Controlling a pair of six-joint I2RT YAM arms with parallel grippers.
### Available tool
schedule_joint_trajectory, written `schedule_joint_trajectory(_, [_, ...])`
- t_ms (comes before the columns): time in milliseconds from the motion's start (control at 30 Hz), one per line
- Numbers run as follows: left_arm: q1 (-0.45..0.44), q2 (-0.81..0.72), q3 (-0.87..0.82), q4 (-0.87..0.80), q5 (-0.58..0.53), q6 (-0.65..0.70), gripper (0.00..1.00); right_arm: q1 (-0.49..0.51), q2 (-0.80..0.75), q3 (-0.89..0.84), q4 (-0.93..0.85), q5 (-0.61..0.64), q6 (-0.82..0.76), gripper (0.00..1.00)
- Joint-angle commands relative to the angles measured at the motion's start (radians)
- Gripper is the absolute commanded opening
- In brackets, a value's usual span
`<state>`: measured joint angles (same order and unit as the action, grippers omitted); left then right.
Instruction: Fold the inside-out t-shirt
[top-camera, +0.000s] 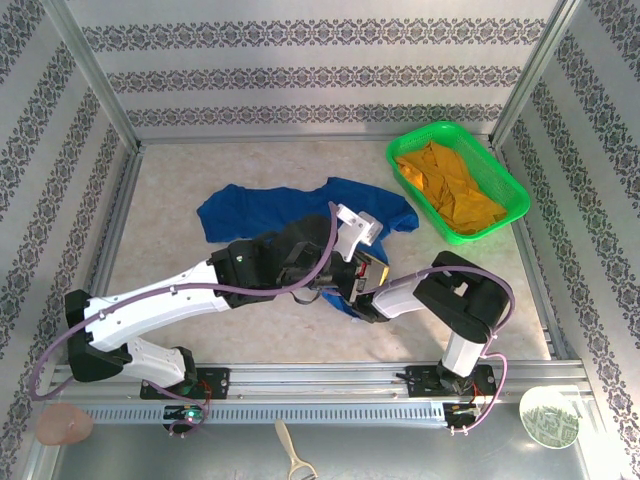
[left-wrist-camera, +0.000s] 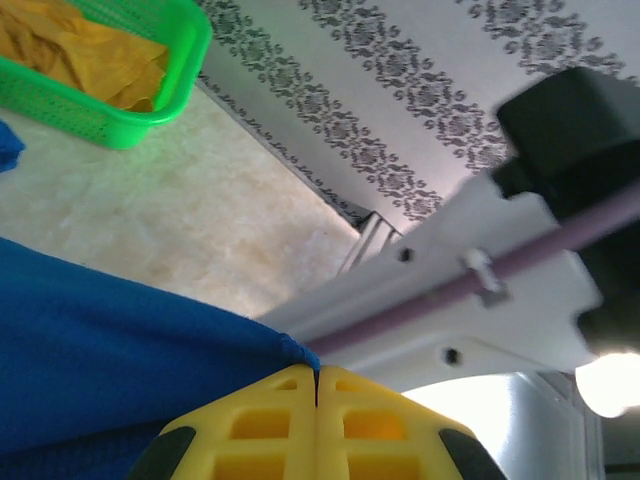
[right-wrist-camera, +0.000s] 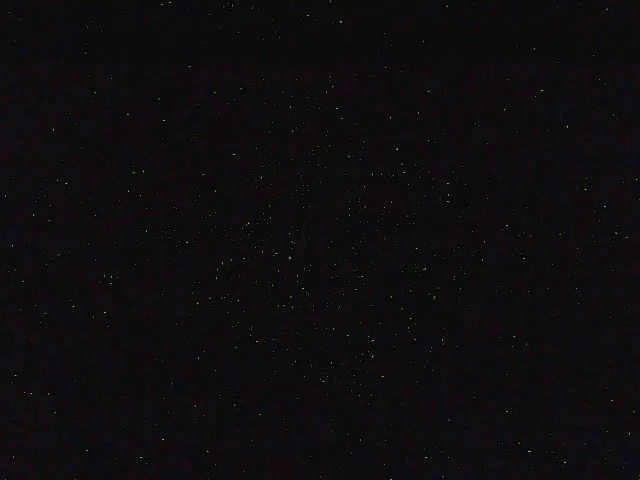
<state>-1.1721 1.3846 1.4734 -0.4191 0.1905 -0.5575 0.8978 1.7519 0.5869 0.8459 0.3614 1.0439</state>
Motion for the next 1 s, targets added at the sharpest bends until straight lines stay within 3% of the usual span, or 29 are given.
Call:
schedule_joint_trajectory(0, [-0.035, -0.06, 0.06, 0.049, 0.014, -0.002, 0.0, -0.028, -0.002, -0.035, -0.032, -0.042, 0.008, 0.32])
schedule_joint_trajectory(367, [-0.031, -0.199, -0.022, -0.012, -0.169, 0.059, 0.0, -0.148, -0.138, -0.269, 0.186, -0.213, -0.079, 0.5])
schedule_joint_trajectory(633, [-0.027, -0.26, -0.049, -0.051, -0.223, 0.074, 0.0, -0.188, -0.17, -0.291, 0.282, -0.344, -0.134, 0.57])
schedule_joint_trajectory(767, [-0.025, -0.252, -0.045, -0.028, -0.192, 0.067, 0.0, -0.187, -0.143, -0.262, 0.233, -0.326, -0.105, 0.5])
schedule_joint_trajectory(967, [-0.03, -0.154, 0.012, 0.034, -0.054, 0.015, 0.0, -0.178, -0.014, -0.174, 0.209, -0.278, -0.012, 0.27])
